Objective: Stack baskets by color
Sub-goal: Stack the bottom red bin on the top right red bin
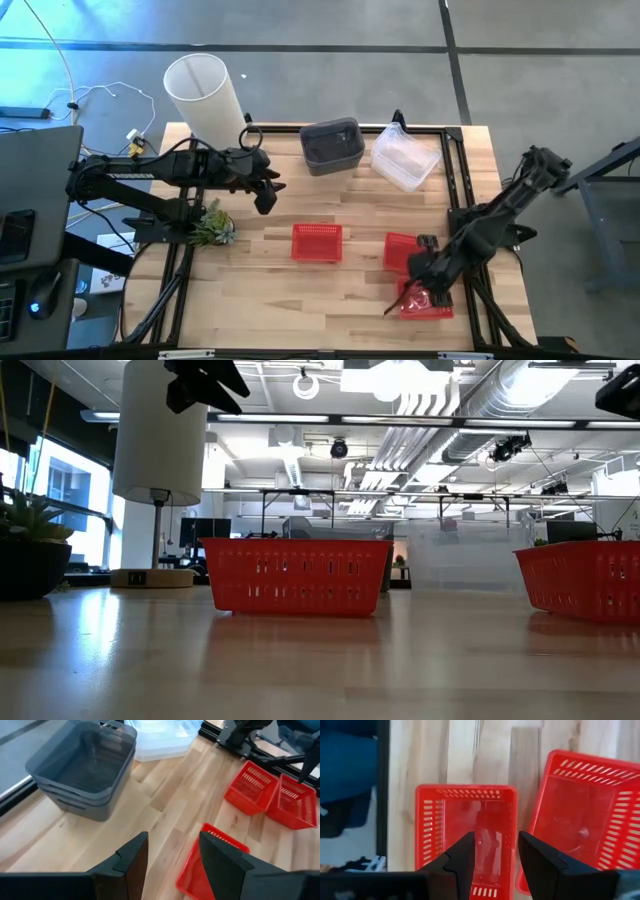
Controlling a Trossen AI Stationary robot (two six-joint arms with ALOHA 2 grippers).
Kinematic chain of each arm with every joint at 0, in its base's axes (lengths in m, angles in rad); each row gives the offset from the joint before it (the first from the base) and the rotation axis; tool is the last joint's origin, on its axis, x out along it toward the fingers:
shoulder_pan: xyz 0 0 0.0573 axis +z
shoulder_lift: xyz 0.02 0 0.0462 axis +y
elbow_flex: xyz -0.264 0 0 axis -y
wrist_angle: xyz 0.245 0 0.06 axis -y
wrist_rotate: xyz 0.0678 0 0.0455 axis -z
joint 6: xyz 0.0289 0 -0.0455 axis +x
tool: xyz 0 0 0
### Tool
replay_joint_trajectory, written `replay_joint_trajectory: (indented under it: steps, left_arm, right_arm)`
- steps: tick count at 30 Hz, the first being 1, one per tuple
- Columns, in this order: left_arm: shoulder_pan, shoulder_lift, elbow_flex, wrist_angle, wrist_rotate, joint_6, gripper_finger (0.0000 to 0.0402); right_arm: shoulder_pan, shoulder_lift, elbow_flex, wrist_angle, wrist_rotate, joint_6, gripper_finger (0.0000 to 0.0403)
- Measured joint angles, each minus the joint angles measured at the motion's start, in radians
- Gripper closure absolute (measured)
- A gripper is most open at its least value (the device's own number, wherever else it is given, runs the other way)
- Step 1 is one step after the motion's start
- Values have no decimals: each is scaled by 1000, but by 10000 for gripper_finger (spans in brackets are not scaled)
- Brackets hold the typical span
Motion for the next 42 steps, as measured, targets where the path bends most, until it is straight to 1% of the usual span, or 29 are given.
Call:
replay_joint_trajectory:
  steps: [4,9,15,22,34,42]
  left_arm:
    - [0,0,0,0,-1,-4,239]
    - [0,0,0,1,-15,23,239]
    - [0,0,0,3,-19,30,239]
    - [0,0,0,3,-19,32,239]
    - [0,0,0,2,-19,32,239]
    - [0,0,0,1,-19,32,239]
  right_arm:
    - [18,69,0,9,25,5,265]
    - [17,119,-1,14,38,11,265]
    - [13,156,-1,52,39,11,265]
    - [13,179,-1,58,89,19,265]
    - [13,244,0,74,69,37,265]
    - [13,299,-1,73,78,61,265]
